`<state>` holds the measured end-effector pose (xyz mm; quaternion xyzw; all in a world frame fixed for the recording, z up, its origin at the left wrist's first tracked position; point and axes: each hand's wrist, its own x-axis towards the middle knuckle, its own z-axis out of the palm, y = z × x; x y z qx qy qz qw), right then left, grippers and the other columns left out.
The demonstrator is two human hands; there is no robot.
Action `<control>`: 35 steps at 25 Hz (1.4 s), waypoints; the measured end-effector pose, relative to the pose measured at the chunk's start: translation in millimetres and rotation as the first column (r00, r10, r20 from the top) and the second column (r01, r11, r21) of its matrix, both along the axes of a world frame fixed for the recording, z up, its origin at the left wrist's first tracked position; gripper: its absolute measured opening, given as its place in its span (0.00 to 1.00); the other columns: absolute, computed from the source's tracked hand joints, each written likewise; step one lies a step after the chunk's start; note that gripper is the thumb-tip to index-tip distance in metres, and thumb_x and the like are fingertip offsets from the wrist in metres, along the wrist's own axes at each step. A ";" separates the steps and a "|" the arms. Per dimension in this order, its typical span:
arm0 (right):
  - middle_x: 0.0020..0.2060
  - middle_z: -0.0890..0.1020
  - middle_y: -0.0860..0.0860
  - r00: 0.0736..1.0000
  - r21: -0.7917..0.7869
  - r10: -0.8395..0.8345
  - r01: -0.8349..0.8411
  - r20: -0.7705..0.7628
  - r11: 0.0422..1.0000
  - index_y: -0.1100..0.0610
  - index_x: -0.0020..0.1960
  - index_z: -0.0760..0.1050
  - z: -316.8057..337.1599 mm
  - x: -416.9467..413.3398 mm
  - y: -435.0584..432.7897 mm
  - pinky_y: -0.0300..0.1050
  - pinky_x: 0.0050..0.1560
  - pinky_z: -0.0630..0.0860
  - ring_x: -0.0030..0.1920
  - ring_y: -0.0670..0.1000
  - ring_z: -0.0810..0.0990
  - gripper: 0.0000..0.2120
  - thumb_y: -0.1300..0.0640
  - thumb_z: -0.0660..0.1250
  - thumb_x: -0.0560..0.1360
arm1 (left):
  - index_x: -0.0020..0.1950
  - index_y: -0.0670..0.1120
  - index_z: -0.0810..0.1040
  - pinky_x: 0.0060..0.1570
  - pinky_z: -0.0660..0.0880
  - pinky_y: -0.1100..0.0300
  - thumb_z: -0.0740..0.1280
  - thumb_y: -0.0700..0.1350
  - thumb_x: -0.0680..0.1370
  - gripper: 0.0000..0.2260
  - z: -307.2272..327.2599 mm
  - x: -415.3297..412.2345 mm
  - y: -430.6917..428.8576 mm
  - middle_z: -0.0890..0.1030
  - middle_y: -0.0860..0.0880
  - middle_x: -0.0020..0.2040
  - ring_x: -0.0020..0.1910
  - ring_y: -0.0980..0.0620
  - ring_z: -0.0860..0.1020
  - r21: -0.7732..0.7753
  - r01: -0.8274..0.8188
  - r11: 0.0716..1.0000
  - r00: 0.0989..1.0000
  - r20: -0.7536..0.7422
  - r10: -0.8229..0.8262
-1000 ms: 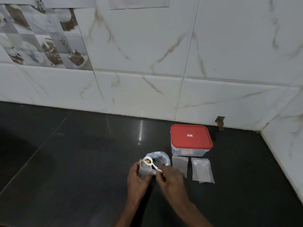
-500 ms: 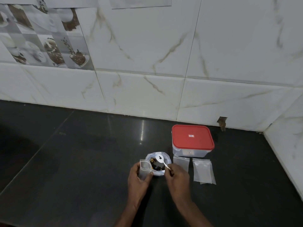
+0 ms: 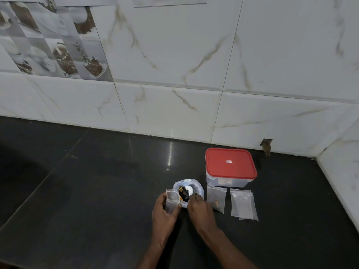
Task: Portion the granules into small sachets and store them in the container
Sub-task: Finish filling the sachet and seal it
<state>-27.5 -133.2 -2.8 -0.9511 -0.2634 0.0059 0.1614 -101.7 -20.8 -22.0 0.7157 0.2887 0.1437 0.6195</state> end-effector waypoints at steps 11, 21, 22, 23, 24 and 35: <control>0.28 0.83 0.57 0.599 0.431 -0.257 0.757 -0.759 0.491 0.66 0.41 0.79 15.6 19.5 -10.0 0.47 0.35 0.83 0.29 0.53 0.85 0.05 0.70 0.67 0.75 | 0.62 0.59 0.77 0.56 0.81 0.47 0.74 0.58 0.67 0.24 -2.5 1.3 8.5 0.84 0.56 0.56 0.55 0.55 0.83 0.049 0.027 0.998 0.999 -0.024 -0.026; 0.34 0.83 0.55 0.818 0.392 -0.358 0.541 -0.450 0.744 0.61 0.40 0.77 6.7 7.8 -1.5 0.41 0.34 0.79 0.32 0.49 0.82 0.06 0.65 0.66 0.75 | 0.60 0.59 0.77 0.56 0.81 0.47 0.73 0.56 0.67 0.21 -4.5 -1.9 7.8 0.85 0.56 0.55 0.54 0.55 0.83 0.044 0.035 0.998 0.999 -0.021 -0.034; 0.36 0.83 0.54 0.866 0.334 -0.332 0.460 -0.374 0.823 0.61 0.42 0.77 3.9 4.2 0.3 0.38 0.35 0.76 0.35 0.49 0.80 0.04 0.64 0.65 0.76 | 0.60 0.59 0.78 0.56 0.81 0.47 0.73 0.55 0.68 0.21 -4.3 -2.2 7.5 0.85 0.56 0.54 0.53 0.55 0.83 0.039 0.035 0.999 0.999 -0.022 -0.035; 0.38 0.83 0.54 0.893 0.297 -0.310 0.408 -0.327 0.863 0.61 0.44 0.78 3.5 0.5 1.8 0.36 0.34 0.73 0.36 0.48 0.78 0.04 0.64 0.65 0.76 | 0.60 0.59 0.78 0.56 0.81 0.48 0.73 0.55 0.68 0.20 -4.2 -2.6 7.1 0.85 0.56 0.54 0.53 0.55 0.83 0.034 0.038 0.999 0.999 -0.019 -0.037; 0.38 0.82 0.54 0.906 0.292 -0.287 0.378 -0.309 0.878 0.61 0.44 0.78 1.3 -1.7 3.0 0.38 0.35 0.73 0.36 0.49 0.78 0.04 0.63 0.65 0.76 | 0.60 0.59 0.78 0.56 0.81 0.48 0.73 0.54 0.68 0.20 -4.1 -3.2 6.8 0.85 0.56 0.54 0.53 0.56 0.83 0.029 0.037 0.999 0.999 -0.019 -0.037; 0.29 0.84 0.56 0.666 0.518 -0.312 0.733 -0.678 0.441 0.64 0.40 0.80 36.9 8.6 -17.0 0.49 0.36 0.84 0.29 0.51 0.85 0.06 0.69 0.68 0.74 | 0.61 0.59 0.77 0.57 0.81 0.46 0.75 0.55 0.68 0.22 -7.6 -5.6 9.7 0.84 0.56 0.56 0.55 0.55 0.83 0.067 0.037 0.997 0.998 -0.057 -0.033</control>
